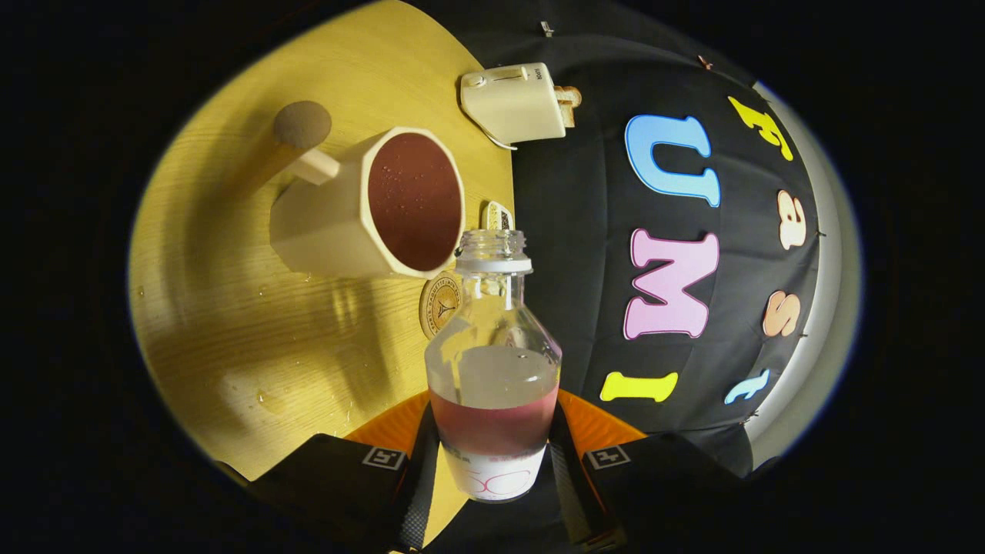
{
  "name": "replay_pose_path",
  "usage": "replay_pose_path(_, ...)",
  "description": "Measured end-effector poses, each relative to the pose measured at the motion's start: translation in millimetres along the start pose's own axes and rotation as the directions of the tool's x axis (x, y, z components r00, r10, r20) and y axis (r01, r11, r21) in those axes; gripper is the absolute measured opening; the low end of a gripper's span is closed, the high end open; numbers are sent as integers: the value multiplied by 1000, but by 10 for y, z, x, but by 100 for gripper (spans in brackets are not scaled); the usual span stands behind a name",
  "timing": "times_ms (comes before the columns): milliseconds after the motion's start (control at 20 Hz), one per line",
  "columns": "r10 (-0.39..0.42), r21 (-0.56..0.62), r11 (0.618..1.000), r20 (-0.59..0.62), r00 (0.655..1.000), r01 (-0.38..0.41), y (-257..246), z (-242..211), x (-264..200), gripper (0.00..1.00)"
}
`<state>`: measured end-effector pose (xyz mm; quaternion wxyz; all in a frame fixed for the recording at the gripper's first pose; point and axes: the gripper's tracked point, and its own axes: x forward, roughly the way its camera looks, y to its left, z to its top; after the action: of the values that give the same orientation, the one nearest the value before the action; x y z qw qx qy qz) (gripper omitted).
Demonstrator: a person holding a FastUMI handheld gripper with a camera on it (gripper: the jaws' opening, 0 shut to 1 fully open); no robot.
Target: Take the bottle from table, then pour the juice into the cup, finally place the bottle on the coaster
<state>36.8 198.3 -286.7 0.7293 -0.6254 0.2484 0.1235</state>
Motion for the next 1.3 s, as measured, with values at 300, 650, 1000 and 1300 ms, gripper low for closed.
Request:
replay_pose_path(300, -10, -44, 999, 12, 1000, 10, -31, 40, 36, 70)
replay_pose_path(650, -21, -95, 995, 28, 999, 24, -47, 38, 22, 69)
replay_pose_path(1000, -32, -117, 992, 40, 999, 37, -76, 75, 44, 69)
replay_pose_path(1300, -40, -156, 987, 49, 998, 47, -100, 103, 52, 69)
